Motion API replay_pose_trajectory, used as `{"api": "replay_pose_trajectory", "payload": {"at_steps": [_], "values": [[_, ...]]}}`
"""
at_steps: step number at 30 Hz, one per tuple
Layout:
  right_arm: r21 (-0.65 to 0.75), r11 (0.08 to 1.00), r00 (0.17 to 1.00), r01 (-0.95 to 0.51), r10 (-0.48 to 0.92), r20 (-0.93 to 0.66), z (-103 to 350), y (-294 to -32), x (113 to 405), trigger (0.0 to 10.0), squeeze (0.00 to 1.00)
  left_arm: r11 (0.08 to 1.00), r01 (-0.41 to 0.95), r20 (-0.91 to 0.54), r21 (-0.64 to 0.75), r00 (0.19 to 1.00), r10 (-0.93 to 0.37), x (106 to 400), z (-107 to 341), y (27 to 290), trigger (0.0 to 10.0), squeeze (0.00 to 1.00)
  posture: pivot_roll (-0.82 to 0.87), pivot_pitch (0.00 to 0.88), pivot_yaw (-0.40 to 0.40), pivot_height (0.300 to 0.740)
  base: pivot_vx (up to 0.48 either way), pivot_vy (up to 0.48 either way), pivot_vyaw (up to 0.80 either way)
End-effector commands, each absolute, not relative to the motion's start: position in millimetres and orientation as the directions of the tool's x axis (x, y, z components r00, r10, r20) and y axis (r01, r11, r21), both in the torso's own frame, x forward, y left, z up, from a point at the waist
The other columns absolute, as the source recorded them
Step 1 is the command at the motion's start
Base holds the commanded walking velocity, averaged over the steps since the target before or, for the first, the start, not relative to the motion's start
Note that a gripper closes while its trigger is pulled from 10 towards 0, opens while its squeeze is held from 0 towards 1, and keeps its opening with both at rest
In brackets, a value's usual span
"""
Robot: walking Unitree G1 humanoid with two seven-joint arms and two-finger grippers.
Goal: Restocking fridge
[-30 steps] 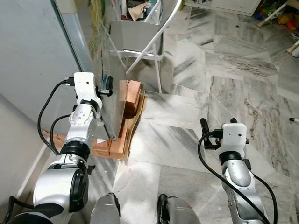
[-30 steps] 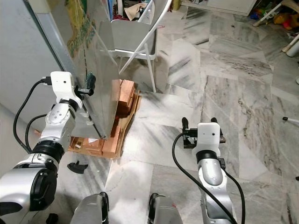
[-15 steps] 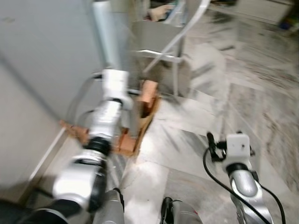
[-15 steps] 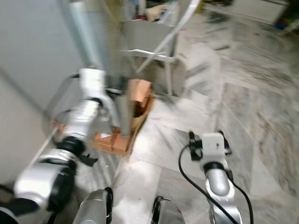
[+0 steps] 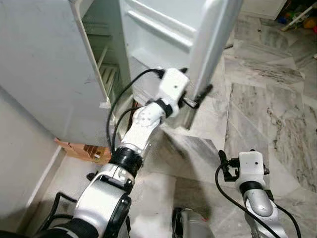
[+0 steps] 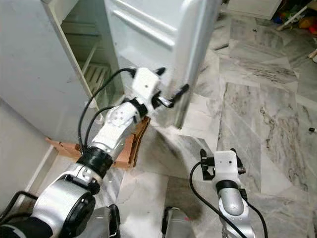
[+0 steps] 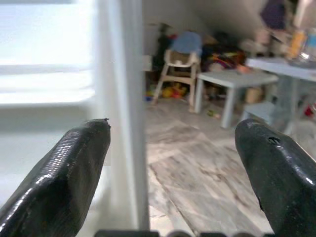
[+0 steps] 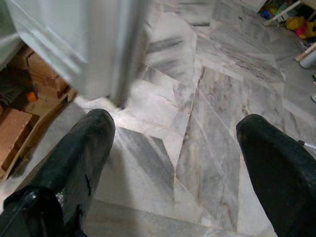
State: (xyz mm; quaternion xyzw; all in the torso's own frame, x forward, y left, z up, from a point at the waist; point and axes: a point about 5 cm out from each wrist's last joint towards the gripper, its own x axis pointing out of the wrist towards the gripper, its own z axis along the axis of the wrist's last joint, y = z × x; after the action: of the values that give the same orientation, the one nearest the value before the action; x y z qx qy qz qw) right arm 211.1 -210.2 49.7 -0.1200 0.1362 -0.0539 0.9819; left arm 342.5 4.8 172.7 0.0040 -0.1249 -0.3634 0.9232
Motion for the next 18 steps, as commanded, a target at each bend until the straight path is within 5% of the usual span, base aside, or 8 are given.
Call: {"api": "replay_pose_trajectory", "payload": {"at_steps": [1, 10, 18], "values": [[-0.26, 0.961, 0.966, 0.094, -0.152, -0.211, 55.0, -212.6, 216.6, 10.0, 0.0, 0.782, 0.622, 0.173, 0.039, 0.767, -0.618, 339.8, 153.3, 21.9, 10.0, 0.0, -0.01, 0.147, 0.0, 0.74, 0.296, 0.0, 0.0], [-0.243, 0.966, 0.987, 0.084, -0.115, -0.116, 73.9, -202.0, 240.9, 10.0, 0.0, 0.921, 0.386, 0.059, 0.052, 0.919, -0.389, 304.4, 107.8, 103.2, 10.0, 0.0, 0.02, 0.131, 0.0, 0.74, 0.356, -0.273, -0.17], [-0.235, 0.969, 0.992, 0.081, -0.1, -0.073, 83.4, -197.3, 258.4, 10.0, 0.0, 0.944, 0.324, -0.018, 0.053, 0.946, -0.324, 270.3, 83.2, 117.3, 10.0, 0.0, 0.02, 0.136, -0.021, 0.74, 0.365, -0.309, -0.63]]}}
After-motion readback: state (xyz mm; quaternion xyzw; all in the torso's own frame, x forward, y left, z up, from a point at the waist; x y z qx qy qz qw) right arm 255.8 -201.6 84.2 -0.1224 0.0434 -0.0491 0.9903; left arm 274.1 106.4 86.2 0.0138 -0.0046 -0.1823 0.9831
